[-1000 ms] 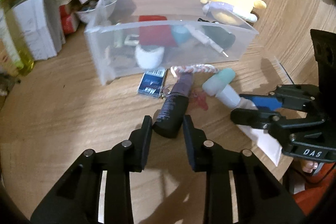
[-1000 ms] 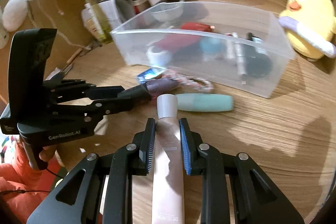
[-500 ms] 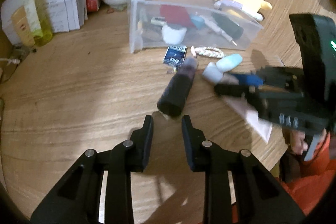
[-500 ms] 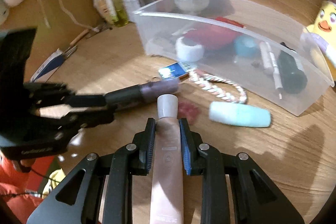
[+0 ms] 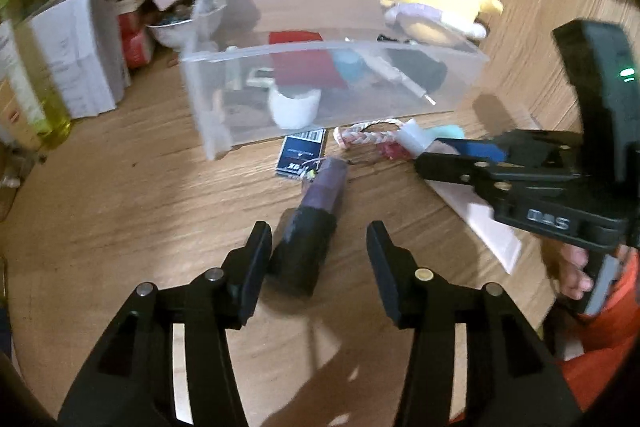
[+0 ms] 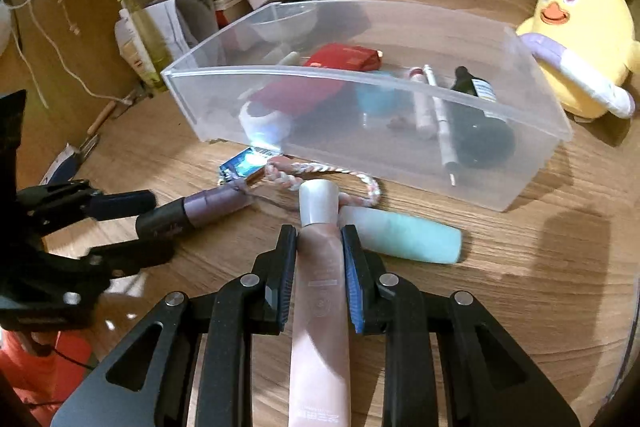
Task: Organize objects
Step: 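Grasp the black purple-capped bottle with the left tool, then carry the black bottle and pink lotion tube over the clear box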
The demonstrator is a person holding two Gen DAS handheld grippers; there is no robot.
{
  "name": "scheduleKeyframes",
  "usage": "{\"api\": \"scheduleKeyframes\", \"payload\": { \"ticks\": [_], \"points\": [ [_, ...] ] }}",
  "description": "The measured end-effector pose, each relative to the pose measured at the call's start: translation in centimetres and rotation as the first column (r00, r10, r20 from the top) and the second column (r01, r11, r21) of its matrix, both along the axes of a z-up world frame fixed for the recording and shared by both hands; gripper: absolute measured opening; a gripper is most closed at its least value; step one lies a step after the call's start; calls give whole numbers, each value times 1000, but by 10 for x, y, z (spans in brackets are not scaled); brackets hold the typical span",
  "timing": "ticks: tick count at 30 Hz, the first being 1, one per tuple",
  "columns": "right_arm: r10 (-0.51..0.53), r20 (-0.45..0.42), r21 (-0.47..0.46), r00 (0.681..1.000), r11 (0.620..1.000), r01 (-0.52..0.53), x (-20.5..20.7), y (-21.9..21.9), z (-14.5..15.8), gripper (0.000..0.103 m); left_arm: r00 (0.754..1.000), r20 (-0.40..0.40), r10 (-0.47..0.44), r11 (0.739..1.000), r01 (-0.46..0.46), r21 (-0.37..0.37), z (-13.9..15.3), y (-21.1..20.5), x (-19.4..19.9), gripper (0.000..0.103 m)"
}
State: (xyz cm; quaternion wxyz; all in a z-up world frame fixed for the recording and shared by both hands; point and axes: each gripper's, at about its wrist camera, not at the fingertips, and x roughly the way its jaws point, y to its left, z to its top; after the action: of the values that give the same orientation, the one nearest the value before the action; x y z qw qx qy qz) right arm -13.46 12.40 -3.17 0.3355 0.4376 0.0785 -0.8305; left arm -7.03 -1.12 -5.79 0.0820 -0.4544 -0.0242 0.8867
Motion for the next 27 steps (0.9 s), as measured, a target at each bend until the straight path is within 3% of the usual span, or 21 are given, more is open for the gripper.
{"api": "scheduleKeyframes", "payload": {
  "ticks": [2, 3, 4, 9, 16, 27],
  "points": [
    [9, 2, -11, 1000, 1000, -9, 2, 1, 2, 21, 1000, 16, -1, 1000, 1, 2, -6, 2, -8, 39],
    [14, 1, -17, 1000, 1000, -14, 4, 1, 3, 21, 1000, 18, -1, 1000, 1, 0, -7, 2, -9, 29],
    [23, 0, -24, 1000, 999, -23, 6, 1, 4, 21, 1000, 8, 0, 1000, 0, -7, -7, 1, -8, 27],
    [79, -12, -23, 997, 997, -79, 16, -10, 6, 21, 1000, 3, 0, 1000, 0, -7, -7, 0, 4, 26],
    [80, 15, -57, 997, 995, -79, 11, -16, 3, 21, 998, -2, 57, 998, -57, 6, 1, -15, 27, 25],
    [20, -52, -139, 998, 990, -27, 7, 0, 39, 21, 987, -123, 107, 993, -102, 51, 40, -19, 26, 25]
  ]
}}
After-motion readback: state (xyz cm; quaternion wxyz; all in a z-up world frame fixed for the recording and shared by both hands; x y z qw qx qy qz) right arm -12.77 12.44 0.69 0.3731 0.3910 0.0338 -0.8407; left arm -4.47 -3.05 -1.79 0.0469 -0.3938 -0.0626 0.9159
